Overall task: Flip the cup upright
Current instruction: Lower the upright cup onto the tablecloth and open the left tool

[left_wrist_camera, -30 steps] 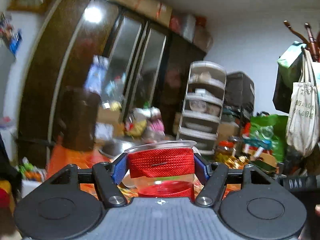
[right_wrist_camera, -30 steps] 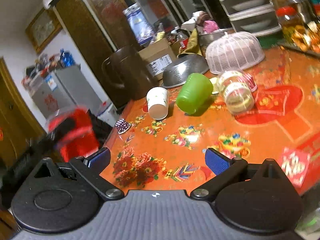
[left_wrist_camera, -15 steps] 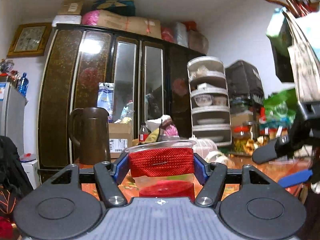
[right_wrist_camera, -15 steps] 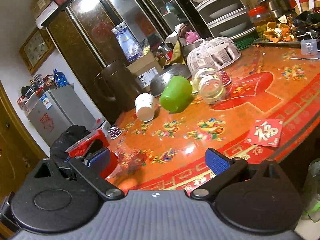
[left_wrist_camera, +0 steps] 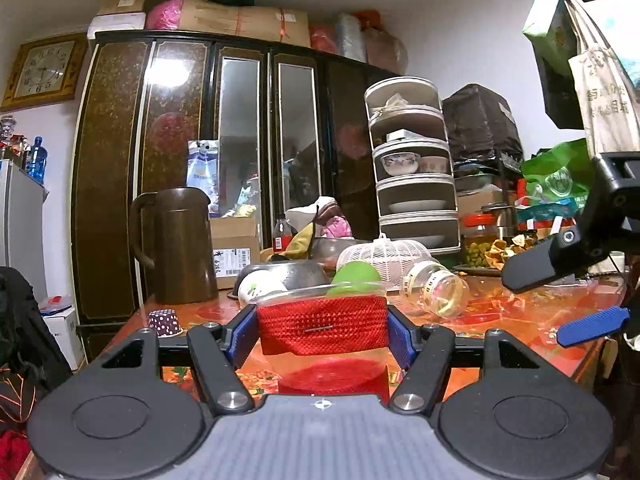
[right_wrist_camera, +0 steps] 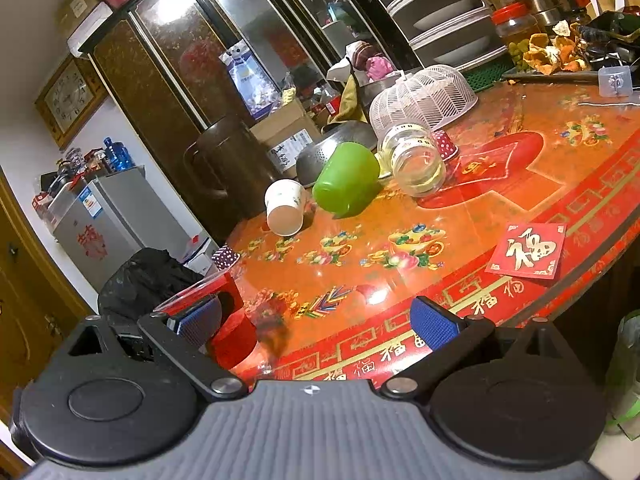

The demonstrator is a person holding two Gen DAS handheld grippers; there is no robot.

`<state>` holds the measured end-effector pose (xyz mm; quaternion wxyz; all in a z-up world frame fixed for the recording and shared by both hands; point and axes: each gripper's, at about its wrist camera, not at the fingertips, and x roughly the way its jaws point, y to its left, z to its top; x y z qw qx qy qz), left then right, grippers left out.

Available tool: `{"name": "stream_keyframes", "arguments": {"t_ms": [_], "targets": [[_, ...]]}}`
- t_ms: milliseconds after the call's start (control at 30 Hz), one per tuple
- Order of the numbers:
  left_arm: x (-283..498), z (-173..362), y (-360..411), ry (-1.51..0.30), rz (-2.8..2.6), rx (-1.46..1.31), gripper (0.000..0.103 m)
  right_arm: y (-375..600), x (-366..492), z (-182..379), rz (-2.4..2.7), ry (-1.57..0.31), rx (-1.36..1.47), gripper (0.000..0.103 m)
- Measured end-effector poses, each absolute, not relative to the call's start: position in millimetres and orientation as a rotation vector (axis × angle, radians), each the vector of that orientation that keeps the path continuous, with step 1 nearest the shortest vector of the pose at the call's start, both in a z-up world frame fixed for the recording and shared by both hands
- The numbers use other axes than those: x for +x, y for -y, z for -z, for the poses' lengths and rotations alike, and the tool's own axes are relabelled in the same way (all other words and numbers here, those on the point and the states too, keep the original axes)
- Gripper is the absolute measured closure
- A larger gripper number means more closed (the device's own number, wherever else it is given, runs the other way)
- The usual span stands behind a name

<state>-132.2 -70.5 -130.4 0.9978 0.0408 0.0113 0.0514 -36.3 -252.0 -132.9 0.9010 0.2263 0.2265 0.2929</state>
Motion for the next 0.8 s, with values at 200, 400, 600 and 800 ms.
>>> {"name": "stream_keyframes", "arguments": {"t_ms": [200, 400, 600, 800], "targets": [[-133, 128, 67, -0.057, -0.088, 0.089, 0.027, 246, -36, 133, -0.622, -0.476, 0.450, 0.001], [-128, 124, 54, -0.130, -0.026, 0.050, 0.003, 234, -43, 132, -0.628, -0.427, 0.389, 0.001], [-142, 116, 29, -0.278, 0.076, -0.018, 0.003, 218, -51, 126, -0.636, -0.414, 0.300, 0.001], [-157, 79, -8, -0.481, 0.036, -0.143, 0.003, 203, -80, 103, -0.549, -0.301, 0.144, 0.001]]}}
